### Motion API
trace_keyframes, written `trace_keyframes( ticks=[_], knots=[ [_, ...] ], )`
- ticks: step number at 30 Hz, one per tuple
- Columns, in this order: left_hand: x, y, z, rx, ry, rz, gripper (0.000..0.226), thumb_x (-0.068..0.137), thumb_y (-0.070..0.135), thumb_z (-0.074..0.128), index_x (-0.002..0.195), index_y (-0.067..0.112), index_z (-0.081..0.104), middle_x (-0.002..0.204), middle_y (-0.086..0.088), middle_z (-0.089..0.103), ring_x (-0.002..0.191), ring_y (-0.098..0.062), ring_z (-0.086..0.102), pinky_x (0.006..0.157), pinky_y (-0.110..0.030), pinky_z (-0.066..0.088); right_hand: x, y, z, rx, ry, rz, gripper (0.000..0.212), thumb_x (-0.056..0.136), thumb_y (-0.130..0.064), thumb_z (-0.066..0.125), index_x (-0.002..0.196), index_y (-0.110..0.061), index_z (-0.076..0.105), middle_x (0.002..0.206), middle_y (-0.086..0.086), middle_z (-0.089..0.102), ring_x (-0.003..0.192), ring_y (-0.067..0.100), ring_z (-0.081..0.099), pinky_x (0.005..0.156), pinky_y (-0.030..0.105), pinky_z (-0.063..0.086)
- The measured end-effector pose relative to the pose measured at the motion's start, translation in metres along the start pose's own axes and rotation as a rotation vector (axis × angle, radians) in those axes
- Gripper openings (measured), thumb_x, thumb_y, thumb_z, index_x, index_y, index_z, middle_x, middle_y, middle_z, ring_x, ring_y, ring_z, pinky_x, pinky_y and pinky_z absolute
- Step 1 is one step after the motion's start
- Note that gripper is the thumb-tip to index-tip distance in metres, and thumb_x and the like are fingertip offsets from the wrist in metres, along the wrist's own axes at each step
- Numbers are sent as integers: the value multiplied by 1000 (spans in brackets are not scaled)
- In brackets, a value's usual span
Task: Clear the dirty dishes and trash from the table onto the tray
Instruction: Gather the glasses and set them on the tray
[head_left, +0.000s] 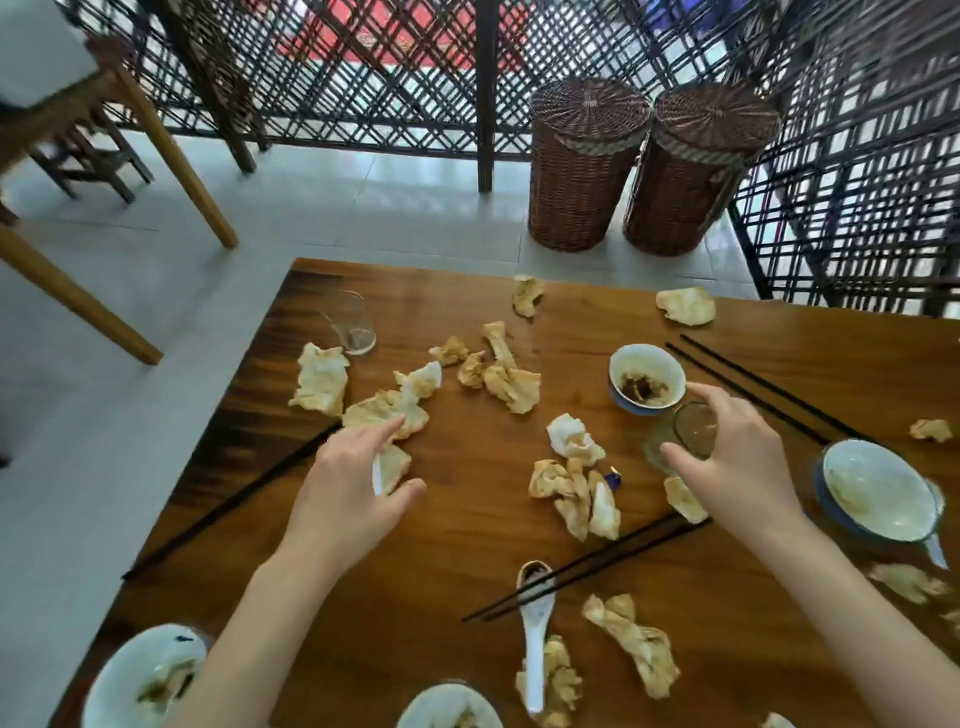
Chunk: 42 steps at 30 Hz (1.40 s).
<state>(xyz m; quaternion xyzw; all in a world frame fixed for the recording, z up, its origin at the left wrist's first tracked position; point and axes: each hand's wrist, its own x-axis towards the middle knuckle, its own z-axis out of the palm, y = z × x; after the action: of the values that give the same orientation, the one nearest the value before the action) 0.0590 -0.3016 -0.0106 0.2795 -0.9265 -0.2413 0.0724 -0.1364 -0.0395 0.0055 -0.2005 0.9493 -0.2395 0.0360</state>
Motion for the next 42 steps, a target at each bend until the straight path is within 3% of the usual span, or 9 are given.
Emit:
trace_keyframes(
  ticks=[3,7,14,20,24,31,36,42],
  knots=[
    [14,-24,-23,-9,-26,61,71,73,40,75,136,24,46,135,4,52,126,-14,44,103,-37,42,-6,-31,4,3,41,33,63,76,-19,76,132,-12,48,121,11,56,111,26,52,85,29,39],
    [44,-51,-46,-1,-17,129,71,73,37,77,135,21,47,134,1,54,125,-16,47,101,-35,43,-15,-68,10,31,95,65,62,74,-18,76,130,-13,49,122,10,57,112,26,52,88,31,40],
    [96,-83,-48,-36,36,124,78,69,32,80,136,15,45,134,-6,53,123,-23,49,100,-34,40,-21,-109,45,87,41,61,64,75,-19,77,132,-19,48,123,4,56,114,21,52,91,28,40],
    [149,-104,-25,-42,71,33,102,68,36,81,147,11,21,146,-13,36,133,-27,35,104,-38,35,-15,-123,74,99,-1,31,68,73,-18,79,133,-23,46,119,0,55,110,15,51,88,20,35],
    [184,-114,-11,-25,28,-28,107,69,42,79,148,12,13,148,-14,31,134,-30,34,103,-40,36,-15,-134,86,96,-24,43,69,73,-20,78,134,-22,46,117,-2,55,109,15,52,90,25,41],
    [217,-127,4,1,-20,-83,92,66,44,81,139,9,36,130,-13,54,119,-31,52,92,-41,46,-21,-143,98,124,-12,68,69,72,-22,78,133,-27,45,106,-13,47,108,14,52,86,23,41],
    [218,-124,10,-113,21,-84,69,62,43,83,115,10,53,111,-8,64,101,-24,60,76,-30,46,-26,-139,96,129,1,103,72,73,-20,78,135,-26,43,124,-6,53,119,14,49,99,28,41],
    [200,-114,-8,-153,25,15,62,60,42,84,107,11,58,100,-3,65,90,-17,60,74,-28,49,-36,-136,90,114,14,149,71,73,-19,77,135,-25,43,132,0,51,126,19,45,103,40,44]
  ],
)
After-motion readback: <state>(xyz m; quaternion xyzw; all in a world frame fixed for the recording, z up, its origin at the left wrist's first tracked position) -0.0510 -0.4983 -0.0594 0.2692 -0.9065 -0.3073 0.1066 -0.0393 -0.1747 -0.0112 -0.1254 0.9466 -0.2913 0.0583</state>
